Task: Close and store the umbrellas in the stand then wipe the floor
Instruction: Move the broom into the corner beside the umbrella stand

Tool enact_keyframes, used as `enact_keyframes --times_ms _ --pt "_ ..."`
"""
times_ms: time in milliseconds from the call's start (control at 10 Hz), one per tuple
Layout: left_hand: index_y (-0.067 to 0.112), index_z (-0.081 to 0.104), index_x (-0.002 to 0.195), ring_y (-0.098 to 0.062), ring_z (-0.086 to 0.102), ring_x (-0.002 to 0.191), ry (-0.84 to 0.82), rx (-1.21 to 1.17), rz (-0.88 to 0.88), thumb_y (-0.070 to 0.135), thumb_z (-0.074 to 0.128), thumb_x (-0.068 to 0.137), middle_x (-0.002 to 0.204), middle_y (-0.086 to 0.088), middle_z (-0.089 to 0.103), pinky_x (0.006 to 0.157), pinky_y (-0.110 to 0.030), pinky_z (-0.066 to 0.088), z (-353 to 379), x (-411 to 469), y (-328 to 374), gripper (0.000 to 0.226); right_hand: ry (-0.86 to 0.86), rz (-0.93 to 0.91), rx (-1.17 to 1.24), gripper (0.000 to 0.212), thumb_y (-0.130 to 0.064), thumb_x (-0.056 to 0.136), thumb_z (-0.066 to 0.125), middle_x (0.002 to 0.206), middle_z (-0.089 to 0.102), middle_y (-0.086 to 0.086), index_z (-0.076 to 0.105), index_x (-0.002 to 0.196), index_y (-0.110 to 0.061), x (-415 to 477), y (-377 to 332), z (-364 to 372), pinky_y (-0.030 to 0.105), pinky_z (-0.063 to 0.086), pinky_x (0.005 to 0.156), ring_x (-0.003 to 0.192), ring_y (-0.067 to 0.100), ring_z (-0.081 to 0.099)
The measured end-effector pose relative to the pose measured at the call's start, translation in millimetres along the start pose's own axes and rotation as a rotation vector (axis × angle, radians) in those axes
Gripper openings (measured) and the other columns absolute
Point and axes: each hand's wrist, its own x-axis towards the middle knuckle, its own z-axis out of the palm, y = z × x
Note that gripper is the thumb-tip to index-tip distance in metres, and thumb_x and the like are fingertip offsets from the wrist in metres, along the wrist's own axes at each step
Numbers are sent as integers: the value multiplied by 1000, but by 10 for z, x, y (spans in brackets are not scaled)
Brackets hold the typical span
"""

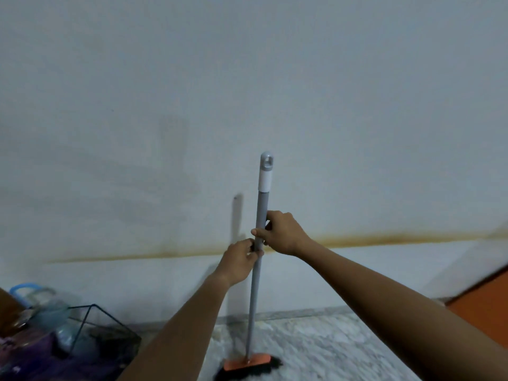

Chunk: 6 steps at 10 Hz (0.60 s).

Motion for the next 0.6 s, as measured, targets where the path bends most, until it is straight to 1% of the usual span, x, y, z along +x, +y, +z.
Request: enact_keyframes --times_ms 100,200,300,400,500,600 --pt "24 66 97 -19 68 87 45 -44 -15 26 53 99 92 1 73 81 -41 57 -12 248 -82 13 57 52 57 18 -40 91 66 80 73 -2 64 93 -22 251 72 81 39 56 75 82 22 68" --pt "30 63 89 -19 68 81 79 -46 -18 19 49 98 87 1 72 76 -41 57 -28 431 -82 20 64 91 65 22 -41 92 65 85 75 -1 69 99 -20 452 114 72 39 57 76 83 21 69" --pt "29 64 95 -19 69 87 78 -51 -25 16 49 98 91 2 73 79 -40 57 -39 548 -84 19 68 102 47 23 -41 92 64 88 75 0 70 100 -20 579 141 61 38 57 75 82 21 69" --pt "26 64 115 -15 68 99 83 -126 -37 16 54 98 104 7 71 87 -32 56 -31 592 -55 22 46 112 52 25 -43 89 67 86 75 -1 71 98 -20 616 144 22 36 56 75 82 20 68" --pt "25 61 127 -12 66 104 96 -165 -48 21 62 95 114 5 70 89 -29 55 -23 563 -57 32 42 110 59 36 -49 85 70 92 76 -1 70 106 -21 581 168 -11 36 56 80 90 19 68" --pt "27 61 128 -10 68 103 139 -165 -44 29 68 90 116 4 71 95 -33 53 -18 437 -118 39 70 114 70 50 -54 84 71 105 74 1 65 121 -21 426 208 -90 35 54 87 101 20 65"
